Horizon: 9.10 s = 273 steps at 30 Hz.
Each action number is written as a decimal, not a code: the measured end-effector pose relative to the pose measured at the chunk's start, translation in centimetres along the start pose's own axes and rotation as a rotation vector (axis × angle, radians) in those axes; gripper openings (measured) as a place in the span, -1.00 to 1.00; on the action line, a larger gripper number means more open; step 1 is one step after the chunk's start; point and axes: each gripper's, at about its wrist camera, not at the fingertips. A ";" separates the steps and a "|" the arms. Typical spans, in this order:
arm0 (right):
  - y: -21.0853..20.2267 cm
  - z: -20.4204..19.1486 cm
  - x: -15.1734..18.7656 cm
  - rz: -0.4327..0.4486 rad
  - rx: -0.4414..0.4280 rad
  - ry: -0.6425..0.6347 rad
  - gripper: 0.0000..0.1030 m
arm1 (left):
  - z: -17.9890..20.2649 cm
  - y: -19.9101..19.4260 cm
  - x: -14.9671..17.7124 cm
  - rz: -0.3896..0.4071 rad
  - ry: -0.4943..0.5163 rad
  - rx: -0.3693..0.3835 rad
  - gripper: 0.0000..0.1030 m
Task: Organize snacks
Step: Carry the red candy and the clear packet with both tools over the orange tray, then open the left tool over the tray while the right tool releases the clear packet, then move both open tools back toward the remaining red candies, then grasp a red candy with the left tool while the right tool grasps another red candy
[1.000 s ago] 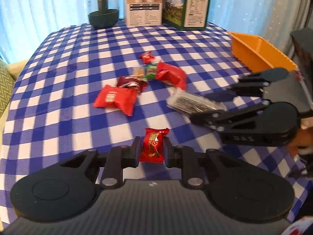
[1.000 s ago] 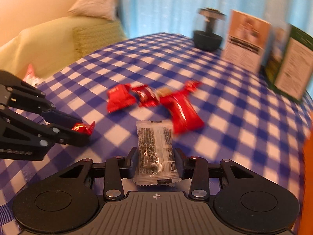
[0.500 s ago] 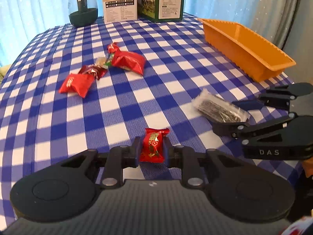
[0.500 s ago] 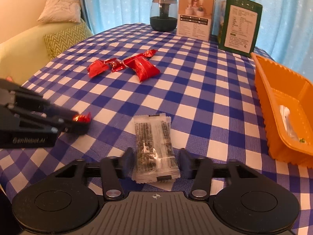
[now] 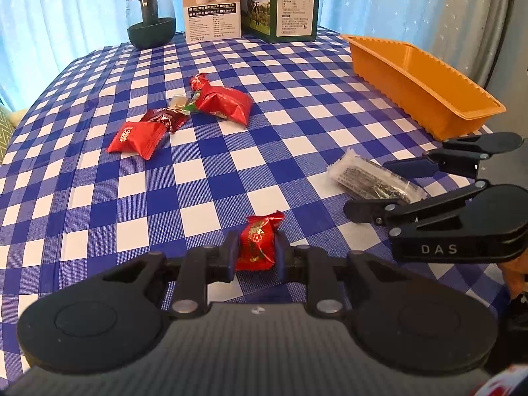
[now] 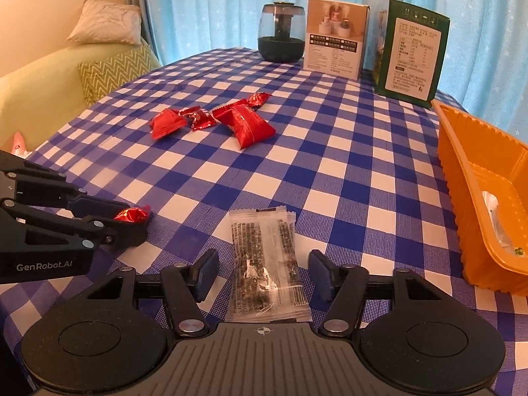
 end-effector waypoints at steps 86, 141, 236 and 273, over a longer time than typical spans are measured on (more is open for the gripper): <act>-11.3 23.3 -1.1 0.190 0.337 0.411 -0.25 | 20.2 7.6 -16.4 0.127 0.064 0.199 -0.51; -11.3 15.0 -4.1 0.313 0.222 0.291 0.41 | 8.2 -1.5 -10.5 0.150 -0.035 0.007 0.06; 9.6 1.8 -11.3 0.068 -0.070 -0.114 -0.33 | -13.2 6.4 -9.1 -0.026 -0.409 -0.107 -0.43; 4.3 2.6 -5.4 -0.072 -0.033 0.132 0.08 | -5.5 3.7 -5.6 -0.042 -0.210 -0.065 -0.44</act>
Point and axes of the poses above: each gripper's, at about its wrist camera, not at the fingertips, and y roughly the way its jaws point, z to its right, x to its underside, and after that the axes turned 1 degree about z, right-handed
